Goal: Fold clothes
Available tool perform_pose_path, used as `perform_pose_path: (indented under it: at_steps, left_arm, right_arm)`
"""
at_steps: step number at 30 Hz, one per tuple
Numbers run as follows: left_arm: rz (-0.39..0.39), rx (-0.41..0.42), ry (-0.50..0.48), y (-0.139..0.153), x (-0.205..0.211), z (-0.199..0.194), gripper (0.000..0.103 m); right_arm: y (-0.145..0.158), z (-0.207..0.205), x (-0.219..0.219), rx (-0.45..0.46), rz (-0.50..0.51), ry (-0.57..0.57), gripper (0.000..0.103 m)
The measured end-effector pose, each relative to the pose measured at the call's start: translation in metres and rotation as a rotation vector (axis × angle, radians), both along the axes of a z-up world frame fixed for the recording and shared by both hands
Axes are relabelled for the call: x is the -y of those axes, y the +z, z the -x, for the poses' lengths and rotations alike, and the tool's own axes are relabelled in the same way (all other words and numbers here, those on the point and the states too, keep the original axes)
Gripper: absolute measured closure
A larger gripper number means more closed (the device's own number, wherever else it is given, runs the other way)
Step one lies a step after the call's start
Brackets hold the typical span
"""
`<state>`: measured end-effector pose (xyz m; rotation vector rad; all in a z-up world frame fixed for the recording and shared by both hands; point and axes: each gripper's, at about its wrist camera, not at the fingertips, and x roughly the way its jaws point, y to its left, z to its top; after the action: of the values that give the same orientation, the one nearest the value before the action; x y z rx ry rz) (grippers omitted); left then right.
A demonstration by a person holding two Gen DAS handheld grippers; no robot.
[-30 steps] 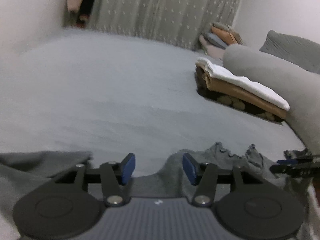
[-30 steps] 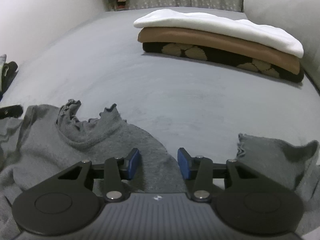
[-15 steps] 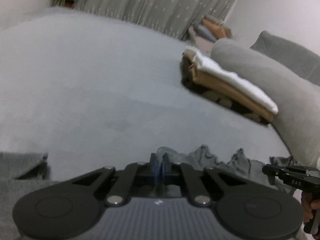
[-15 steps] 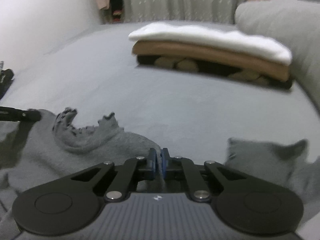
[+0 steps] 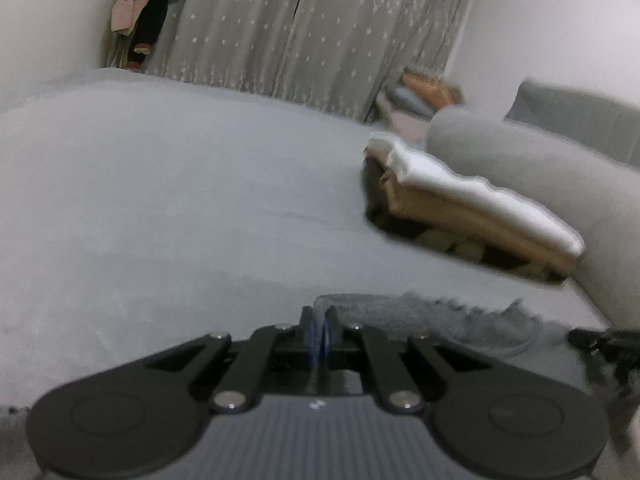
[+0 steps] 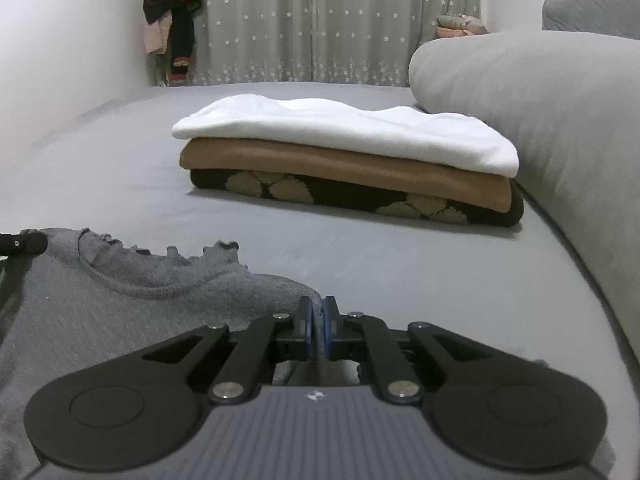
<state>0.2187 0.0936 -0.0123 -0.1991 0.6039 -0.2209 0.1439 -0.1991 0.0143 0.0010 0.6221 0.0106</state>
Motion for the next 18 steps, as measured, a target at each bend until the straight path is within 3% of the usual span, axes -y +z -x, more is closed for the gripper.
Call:
perform_pose_path:
  at_steps: [3, 6, 10, 12, 18]
  left_arm:
    - [-0.032, -0.023, -0.001, -0.010, 0.003, -0.006, 0.097]
    - [-0.013, -0.039, -0.017, -0.006, 0.000, -0.010, 0.091]
    - [0.061, -0.058, -0.065, 0.003, -0.006, -0.022, 0.060]
    - [0.105, -0.073, -0.086, 0.005, -0.007, -0.032, 0.059]
    - [0.168, -0.174, -0.168, 0.001, 0.001, -0.055, 0.060]
  right_arm:
    - [-0.012, -0.005, 0.000, -0.035, 0.006, -0.002, 0.097]
    - [-0.019, -0.007, -0.004, -0.047, 0.023, -0.002, 0.096]
    - [-0.013, -0.011, 0.002, -0.061, -0.060, 0.019, 0.088]
    - [-0.009, -0.016, 0.008, -0.063, -0.127, 0.038, 0.070]
    - [-0.007, -0.037, 0.004, -0.080, -0.175, 0.073, 0.066]
